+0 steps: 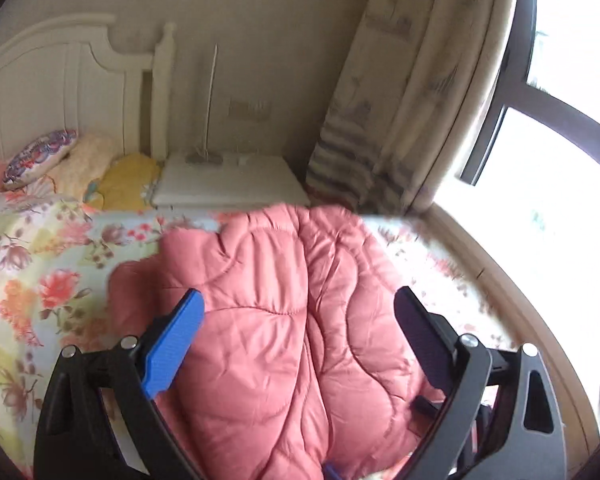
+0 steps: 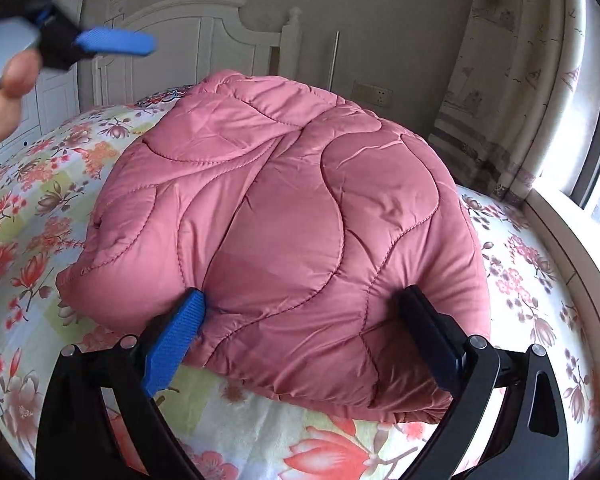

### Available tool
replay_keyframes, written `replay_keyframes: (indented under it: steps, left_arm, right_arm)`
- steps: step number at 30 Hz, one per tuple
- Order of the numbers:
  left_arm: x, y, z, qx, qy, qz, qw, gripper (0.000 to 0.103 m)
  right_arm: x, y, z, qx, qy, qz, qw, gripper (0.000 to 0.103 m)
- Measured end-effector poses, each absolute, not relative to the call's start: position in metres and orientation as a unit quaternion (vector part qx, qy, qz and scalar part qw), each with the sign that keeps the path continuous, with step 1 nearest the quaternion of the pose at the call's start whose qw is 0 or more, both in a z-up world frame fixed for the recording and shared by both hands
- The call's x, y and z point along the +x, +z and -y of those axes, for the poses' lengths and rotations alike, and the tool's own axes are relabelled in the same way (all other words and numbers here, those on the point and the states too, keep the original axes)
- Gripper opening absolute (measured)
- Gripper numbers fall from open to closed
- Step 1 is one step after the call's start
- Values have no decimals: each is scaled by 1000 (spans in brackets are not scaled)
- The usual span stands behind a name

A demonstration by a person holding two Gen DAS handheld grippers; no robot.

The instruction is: Fold large clothes

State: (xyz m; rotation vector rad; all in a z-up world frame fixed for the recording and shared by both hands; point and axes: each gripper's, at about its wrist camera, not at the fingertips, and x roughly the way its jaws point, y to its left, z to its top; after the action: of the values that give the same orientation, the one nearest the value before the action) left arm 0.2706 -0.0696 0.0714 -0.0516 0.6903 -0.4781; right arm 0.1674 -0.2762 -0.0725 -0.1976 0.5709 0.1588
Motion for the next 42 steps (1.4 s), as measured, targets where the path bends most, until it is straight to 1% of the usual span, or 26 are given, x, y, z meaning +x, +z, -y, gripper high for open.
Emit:
replay_keyframes:
  steps: [2, 5, 8, 9, 14, 17, 18, 21, 24, 27, 29, 32, 36, 39, 42]
  left_arm:
    - [307, 37, 70, -35, -207, -391, 896, 95]
    - [332, -6, 64, -36, -188, -424, 885, 96]
    - [330, -5, 60, -19, -178, -416, 891, 97]
    - [327, -2, 61, -10, -176, -412, 894, 97]
    - [305, 17, 50, 0, -158, -385, 909, 97]
    - [271, 49, 35, 27, -83, -318, 944, 101]
    - [247, 65, 27, 40, -57, -274, 959, 101]
    - [191, 95, 11, 49, -46, -194, 979, 101]
    - [131, 112, -4, 51, -38, -148, 987, 101]
    - [77, 111, -16, 35, -44, -116, 992, 101]
    - [54, 99, -21, 23, -49, -106, 993, 101]
    - [30, 73, -15, 25, -32, -136, 990, 101]
    - [10, 43, 4, 59, -27, -151, 986, 101]
    - [8, 30, 17, 86, -21, -161, 983, 101]
    - [8, 23, 16, 72, -21, -170, 983, 101]
  right_arm:
    - [166, -68, 272, -97, 80, -282, 951, 96]
    - [167, -65, 275, -93, 89, -281, 951, 96]
    - [166, -67, 269, -117, 91, -278, 949, 97]
    - [166, -69, 268, -120, 88, -276, 949, 98]
    - [163, -64, 272, -108, 94, -277, 950, 99]
    - [147, -47, 287, -69, 118, -275, 952, 98]
    - [141, -41, 294, -54, 122, -269, 954, 98]
    - [114, -19, 318, -20, 121, -241, 963, 98]
    - [86, 4, 342, 0, 108, -203, 973, 98]
    - [60, 22, 363, 20, 92, -167, 981, 98]
    - [45, 25, 372, 27, 83, -153, 984, 98]
    - [28, 15, 373, 21, 68, -154, 986, 98]
    - [12, -12, 359, -4, 55, -164, 985, 98]
    - [9, -23, 353, -3, 54, -165, 985, 98]
    - [12, -26, 352, 6, 42, -166, 985, 98]
